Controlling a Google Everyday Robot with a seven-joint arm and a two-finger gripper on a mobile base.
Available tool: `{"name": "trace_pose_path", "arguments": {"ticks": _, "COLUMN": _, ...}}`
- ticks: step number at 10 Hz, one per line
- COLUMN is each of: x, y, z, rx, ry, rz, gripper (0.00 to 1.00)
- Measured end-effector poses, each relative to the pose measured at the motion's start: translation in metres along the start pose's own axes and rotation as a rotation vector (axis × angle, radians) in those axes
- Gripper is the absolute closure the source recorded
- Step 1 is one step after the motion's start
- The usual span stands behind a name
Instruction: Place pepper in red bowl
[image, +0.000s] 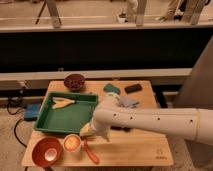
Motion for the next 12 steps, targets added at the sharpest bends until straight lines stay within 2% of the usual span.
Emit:
{"name": "trace_pose_path", "arguments": {"ticks": 4, "x": -0.006, "y": 0.003, "z": -0.004, "rx": 0.111, "ry": -0.054, "rz": -0.223, "gripper": 0.2}}
{"name": "trace_pose_path", "arguments": {"ticks": 7, "x": -0.019, "y": 0.026, "z": 0.011, "rx": 0.139, "ry": -0.054, "rz": -0.408, "gripper": 0.2}}
{"name": "trace_pose_path", "arguments": {"ticks": 10, "x": -0.037, "y": 0.049, "z": 0.029, "rx": 0.124, "ry": -0.01, "rz": -0.598, "gripper": 0.2}}
{"name": "trace_pose_path", "arguments": {"ticks": 12, "x": -0.045, "y": 0.044, "z": 0.04, "rx": 0.099, "ry": 0.017, "rz": -0.679, "gripper": 0.2}}
